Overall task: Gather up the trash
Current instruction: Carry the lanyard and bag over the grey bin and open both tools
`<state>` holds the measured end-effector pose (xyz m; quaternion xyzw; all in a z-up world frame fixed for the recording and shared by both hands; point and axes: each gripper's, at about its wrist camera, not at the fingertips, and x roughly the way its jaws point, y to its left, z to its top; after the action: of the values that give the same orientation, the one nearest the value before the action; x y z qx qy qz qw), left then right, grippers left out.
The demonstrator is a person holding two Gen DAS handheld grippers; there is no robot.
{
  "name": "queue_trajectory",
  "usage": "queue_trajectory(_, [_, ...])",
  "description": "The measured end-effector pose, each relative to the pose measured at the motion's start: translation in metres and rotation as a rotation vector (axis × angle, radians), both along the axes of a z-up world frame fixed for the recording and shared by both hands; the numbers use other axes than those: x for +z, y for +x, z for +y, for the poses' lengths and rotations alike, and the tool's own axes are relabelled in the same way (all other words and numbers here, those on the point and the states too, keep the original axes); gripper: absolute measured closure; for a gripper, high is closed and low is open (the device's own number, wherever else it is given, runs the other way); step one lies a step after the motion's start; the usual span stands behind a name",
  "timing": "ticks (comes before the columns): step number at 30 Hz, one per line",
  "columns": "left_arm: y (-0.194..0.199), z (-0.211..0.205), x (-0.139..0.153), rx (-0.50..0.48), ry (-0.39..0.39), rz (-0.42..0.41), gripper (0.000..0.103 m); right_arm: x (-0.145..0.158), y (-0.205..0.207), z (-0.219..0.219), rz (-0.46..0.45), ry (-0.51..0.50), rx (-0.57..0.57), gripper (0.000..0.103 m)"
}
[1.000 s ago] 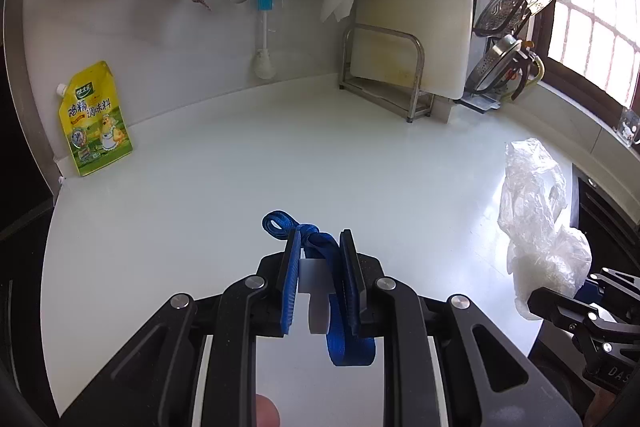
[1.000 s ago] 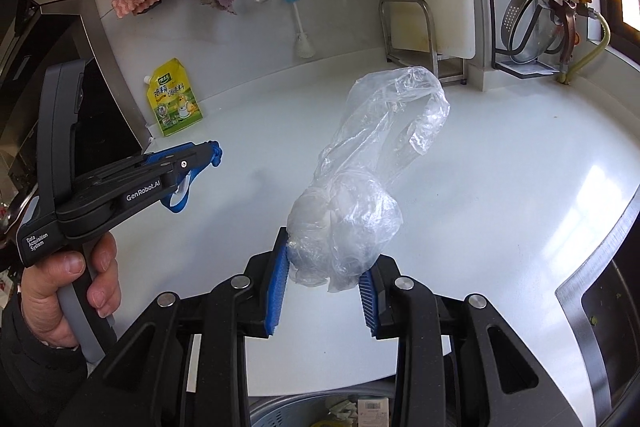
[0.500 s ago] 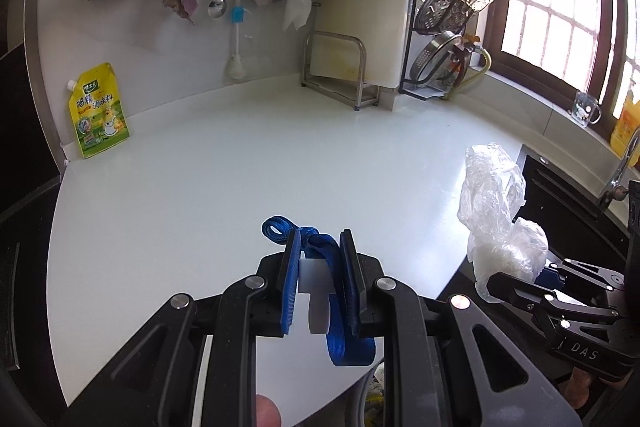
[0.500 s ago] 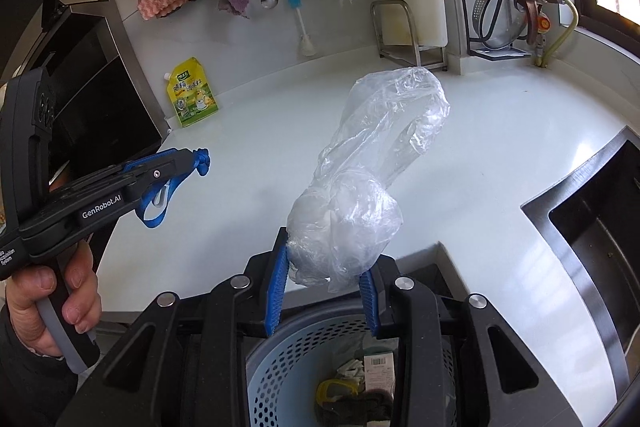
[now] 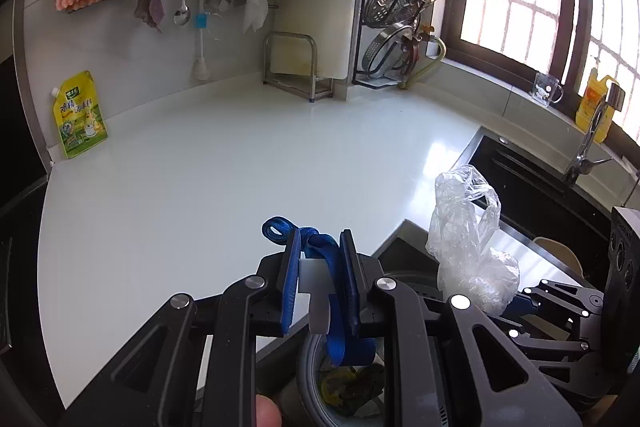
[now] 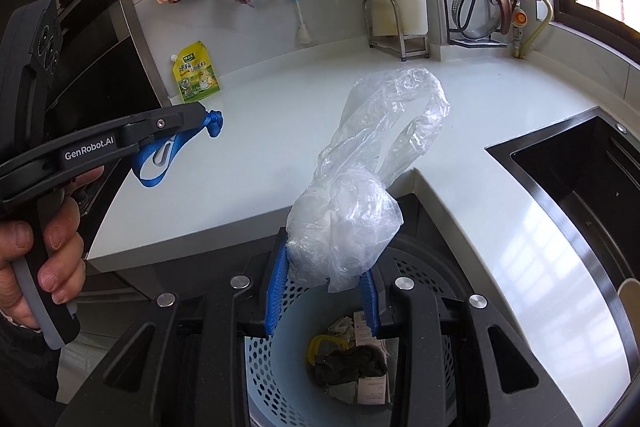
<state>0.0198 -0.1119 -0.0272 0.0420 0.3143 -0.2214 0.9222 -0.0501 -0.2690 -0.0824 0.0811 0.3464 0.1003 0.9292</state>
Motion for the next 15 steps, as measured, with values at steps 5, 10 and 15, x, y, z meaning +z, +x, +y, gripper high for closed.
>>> queue_trajectory(5, [-0.015, -0.004, -0.006, -0.017, 0.009, 0.014, 0.083, -0.003, -0.022, -0.009, -0.003, 0.012, -0.023, 0.072])
queue_trajectory(10, [-0.030, -0.009, -0.011, -0.045, -0.005, 0.033, 0.083, -0.007, -0.041, -0.016, -0.001, 0.025, -0.042, 0.072])
queue_trajectory(15, [-0.046, -0.017, -0.014, -0.080, -0.017, 0.044, 0.083, -0.011, -0.056, -0.018, 0.003, 0.028, -0.051, 0.072])
